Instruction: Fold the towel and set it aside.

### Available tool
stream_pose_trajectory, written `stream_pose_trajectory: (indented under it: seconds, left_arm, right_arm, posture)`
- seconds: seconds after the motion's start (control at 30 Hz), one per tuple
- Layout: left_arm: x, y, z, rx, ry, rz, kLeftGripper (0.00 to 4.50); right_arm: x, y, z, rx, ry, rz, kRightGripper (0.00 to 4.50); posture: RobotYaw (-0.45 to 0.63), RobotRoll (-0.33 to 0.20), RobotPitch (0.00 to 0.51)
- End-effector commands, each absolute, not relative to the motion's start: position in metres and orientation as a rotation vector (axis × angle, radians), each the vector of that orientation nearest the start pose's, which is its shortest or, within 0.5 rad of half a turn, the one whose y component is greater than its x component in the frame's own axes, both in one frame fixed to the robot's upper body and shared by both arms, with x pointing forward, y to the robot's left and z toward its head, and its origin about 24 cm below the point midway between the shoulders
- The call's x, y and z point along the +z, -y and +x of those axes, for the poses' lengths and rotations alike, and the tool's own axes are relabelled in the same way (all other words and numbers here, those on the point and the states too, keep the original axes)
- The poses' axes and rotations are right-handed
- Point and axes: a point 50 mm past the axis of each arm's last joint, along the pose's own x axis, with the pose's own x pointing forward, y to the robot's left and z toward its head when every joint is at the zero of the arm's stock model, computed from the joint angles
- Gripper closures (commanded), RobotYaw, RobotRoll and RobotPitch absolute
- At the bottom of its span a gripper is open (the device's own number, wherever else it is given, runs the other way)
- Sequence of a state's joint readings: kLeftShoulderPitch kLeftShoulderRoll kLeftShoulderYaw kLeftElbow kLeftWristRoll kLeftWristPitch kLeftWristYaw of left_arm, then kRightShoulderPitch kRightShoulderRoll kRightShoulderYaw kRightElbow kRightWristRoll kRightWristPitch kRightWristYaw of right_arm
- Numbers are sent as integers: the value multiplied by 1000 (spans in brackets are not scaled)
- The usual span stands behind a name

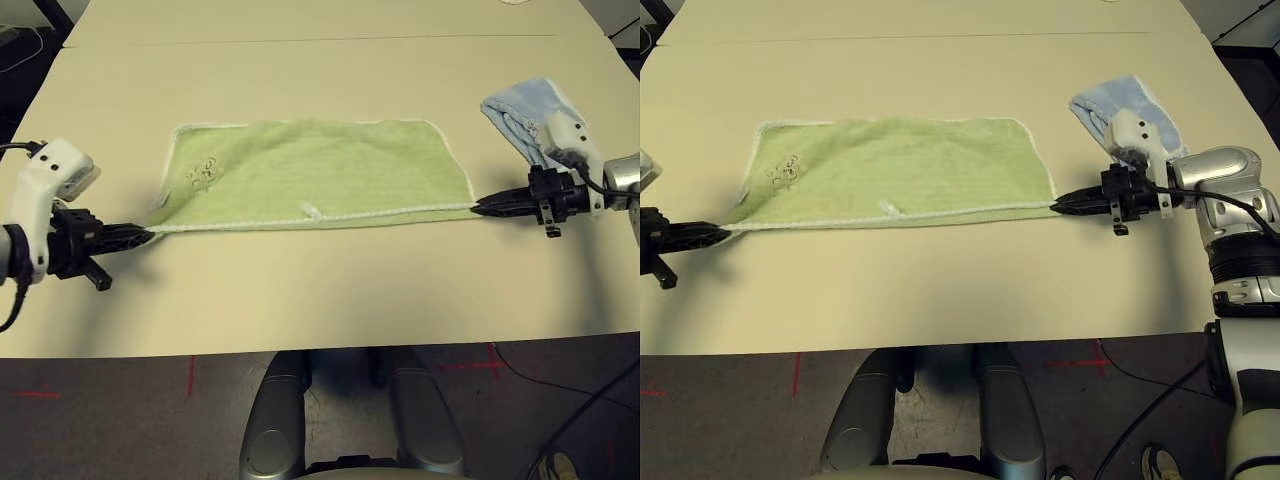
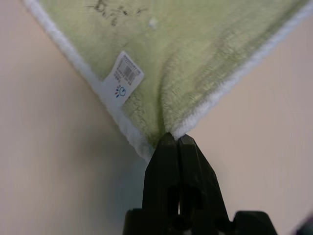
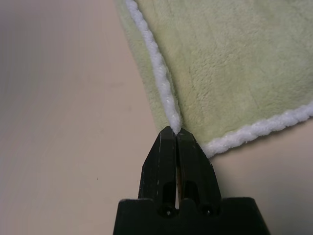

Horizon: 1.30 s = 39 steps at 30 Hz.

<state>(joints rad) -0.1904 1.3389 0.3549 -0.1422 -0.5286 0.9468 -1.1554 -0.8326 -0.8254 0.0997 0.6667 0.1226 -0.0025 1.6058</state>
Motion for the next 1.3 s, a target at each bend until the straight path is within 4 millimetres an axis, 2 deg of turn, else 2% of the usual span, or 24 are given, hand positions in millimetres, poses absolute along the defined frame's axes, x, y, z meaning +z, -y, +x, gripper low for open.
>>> stream_pose_trajectory:
  seconds: [0.03,0.3,0.4,0.5,0.6,0.97,1.3]
  left_arm:
    - [245,-318,219,-714,-711,375,4493]
    - [242,-333,217,-716,-794,448,4493]
    - [241,-340,216,-725,-837,527,4493]
    - [242,-346,216,-722,-850,585,4493]
    - [243,-348,220,-704,-824,601,4493]
    - [248,-353,243,-599,-682,664,4493]
    - [254,-350,239,-698,-741,624,4493]
  right_arm:
    - [185,274,324,1275,-404,-695,4500]
    - [185,281,327,1259,-398,-751,4500]
    - [192,282,330,1244,-373,-740,4500]
    - [208,283,335,1203,-273,-636,4500]
    - [214,286,336,1183,-232,-583,4500]
    - [207,292,323,1226,-320,-565,4500]
    - [211,285,330,1240,-277,-587,4500]
  posture:
    - [52,0,305]
    - [49,0,301]
    - [49,0,300]
    - [49,0,298]
    - [46,0,298]
    - [38,0,294]
    - [40,0,290]
